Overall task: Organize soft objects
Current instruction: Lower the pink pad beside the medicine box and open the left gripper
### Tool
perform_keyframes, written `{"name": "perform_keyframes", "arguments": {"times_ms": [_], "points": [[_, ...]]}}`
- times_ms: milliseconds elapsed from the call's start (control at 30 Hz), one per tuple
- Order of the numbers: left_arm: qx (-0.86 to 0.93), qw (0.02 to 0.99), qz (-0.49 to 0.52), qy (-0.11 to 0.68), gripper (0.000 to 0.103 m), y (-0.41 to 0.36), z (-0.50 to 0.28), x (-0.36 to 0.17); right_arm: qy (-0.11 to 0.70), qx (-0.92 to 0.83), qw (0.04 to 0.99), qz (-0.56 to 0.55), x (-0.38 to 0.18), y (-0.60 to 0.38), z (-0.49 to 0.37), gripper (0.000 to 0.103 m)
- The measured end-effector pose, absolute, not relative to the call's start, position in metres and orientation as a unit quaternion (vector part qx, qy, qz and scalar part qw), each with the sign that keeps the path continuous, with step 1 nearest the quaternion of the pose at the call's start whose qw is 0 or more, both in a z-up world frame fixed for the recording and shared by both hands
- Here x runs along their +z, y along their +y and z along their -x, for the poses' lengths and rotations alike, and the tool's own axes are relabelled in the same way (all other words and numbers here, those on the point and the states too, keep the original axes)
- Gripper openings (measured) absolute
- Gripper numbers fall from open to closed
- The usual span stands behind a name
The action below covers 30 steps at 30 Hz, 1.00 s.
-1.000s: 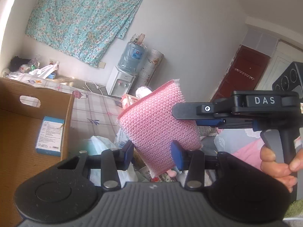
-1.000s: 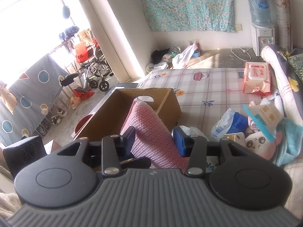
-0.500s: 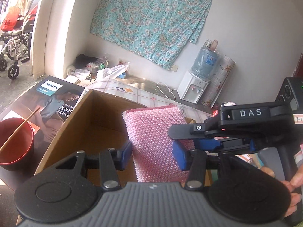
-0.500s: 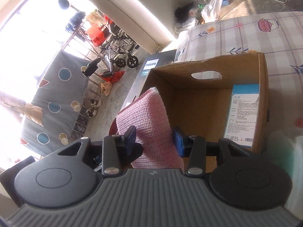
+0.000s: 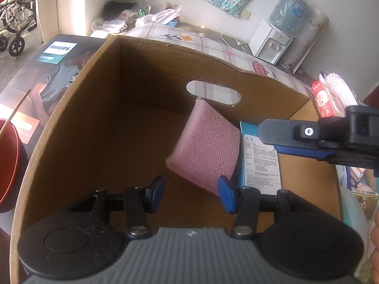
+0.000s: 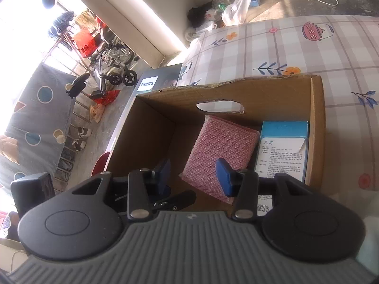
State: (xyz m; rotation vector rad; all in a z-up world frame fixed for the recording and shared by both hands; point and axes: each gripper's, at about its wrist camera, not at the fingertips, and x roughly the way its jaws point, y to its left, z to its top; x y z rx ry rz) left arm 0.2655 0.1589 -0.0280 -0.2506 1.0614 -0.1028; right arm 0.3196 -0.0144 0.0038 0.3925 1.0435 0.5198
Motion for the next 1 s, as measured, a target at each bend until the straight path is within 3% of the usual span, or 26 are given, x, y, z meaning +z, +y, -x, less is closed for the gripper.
{"name": "perform_keyframes", "arguments": {"times_ms": [233, 467, 567, 833, 1000], "points": [[-0.027, 0.848, 0.094, 0.52, 0.051, 0.148, -0.291, -0.031, 0.429, 0.266, 0.842, -0.188, 0.048, -0.077, -0.281, 0.044], [0.016, 0.833, 0.103, 0.543, 0.051, 0.139, -0.329, -0.049, 0.41, 0.248, 0.853, -0.207, 0.045, -0.132, -0.251, 0.044], [0.023, 0.828, 0.135, 0.544, 0.057, 0.14, -0.338, -0.056, 0.406, 0.242, 0.855, -0.214, 0.04, -0.148, -0.242, 0.044], [0.012, 0.825, 0.147, 0.545, 0.056, 0.123, -0.329, -0.054, 0.4, 0.214, 0.863, -0.221, 0.032, -0.181, -0.226, 0.044], [0.019, 0.842, 0.165, 0.513, 0.057, 0.123, -0.307, -0.023, 0.372, 0.178, 0.888, -0.205, 0.049, -0.212, -0.21, 0.044]]}}
